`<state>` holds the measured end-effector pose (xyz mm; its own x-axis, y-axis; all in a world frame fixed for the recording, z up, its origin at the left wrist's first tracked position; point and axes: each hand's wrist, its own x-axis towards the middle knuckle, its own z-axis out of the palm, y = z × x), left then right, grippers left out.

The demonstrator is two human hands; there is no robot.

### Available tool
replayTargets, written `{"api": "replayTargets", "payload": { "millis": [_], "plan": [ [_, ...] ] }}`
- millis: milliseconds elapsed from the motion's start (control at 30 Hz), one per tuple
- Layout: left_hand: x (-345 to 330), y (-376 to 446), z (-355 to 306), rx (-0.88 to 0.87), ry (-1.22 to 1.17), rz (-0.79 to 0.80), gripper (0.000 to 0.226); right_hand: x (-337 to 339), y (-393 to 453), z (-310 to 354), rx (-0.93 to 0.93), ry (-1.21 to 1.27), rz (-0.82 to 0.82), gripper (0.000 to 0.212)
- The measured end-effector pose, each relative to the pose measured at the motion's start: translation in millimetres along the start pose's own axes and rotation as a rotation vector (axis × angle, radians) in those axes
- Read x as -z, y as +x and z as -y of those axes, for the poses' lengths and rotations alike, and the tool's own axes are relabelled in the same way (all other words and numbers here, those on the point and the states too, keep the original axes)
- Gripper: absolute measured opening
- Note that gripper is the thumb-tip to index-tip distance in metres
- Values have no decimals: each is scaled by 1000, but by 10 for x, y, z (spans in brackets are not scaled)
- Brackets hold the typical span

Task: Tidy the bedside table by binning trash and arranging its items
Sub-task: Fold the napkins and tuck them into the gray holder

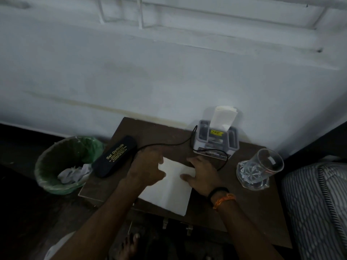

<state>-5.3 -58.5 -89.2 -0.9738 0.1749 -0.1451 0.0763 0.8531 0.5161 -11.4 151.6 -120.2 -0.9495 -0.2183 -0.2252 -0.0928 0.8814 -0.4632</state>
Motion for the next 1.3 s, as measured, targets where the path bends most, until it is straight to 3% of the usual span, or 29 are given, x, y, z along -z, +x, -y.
{"api": "replayTargets", "payload": {
  "millis": [100,233,533,700,800,933,1100,1167,1300],
  "plan": [
    [-83,-100,139,125,25,28,59,-64,27,64,-12,-71,20,80],
    [-159,-70,258,226,65,60,88,-137,102,172,1,-121,1,74],
    [-173,4,352,283,-77,35,95,-102,302,196,-31,-54,72,48],
    [-133,38,368,291,-103,64,97,-46,204,285,-96,233,32,32],
    [-71,65,392,306,-273,97,98,65,101,320,-96,470,59,29],
    [163,116,295,284,-691,77,78,323,-105,359,-82,871,11,38],
    [243,84,76,186,-1058,257,35,417,-331,388,-143,1457,-90,47],
    [211,99,12,208,-1136,237,32,411,-368,357,-214,1557,-74,44],
    [171,146,-38,222,-1172,229,30,363,-360,255,-277,1530,8,46]
  ]
}}
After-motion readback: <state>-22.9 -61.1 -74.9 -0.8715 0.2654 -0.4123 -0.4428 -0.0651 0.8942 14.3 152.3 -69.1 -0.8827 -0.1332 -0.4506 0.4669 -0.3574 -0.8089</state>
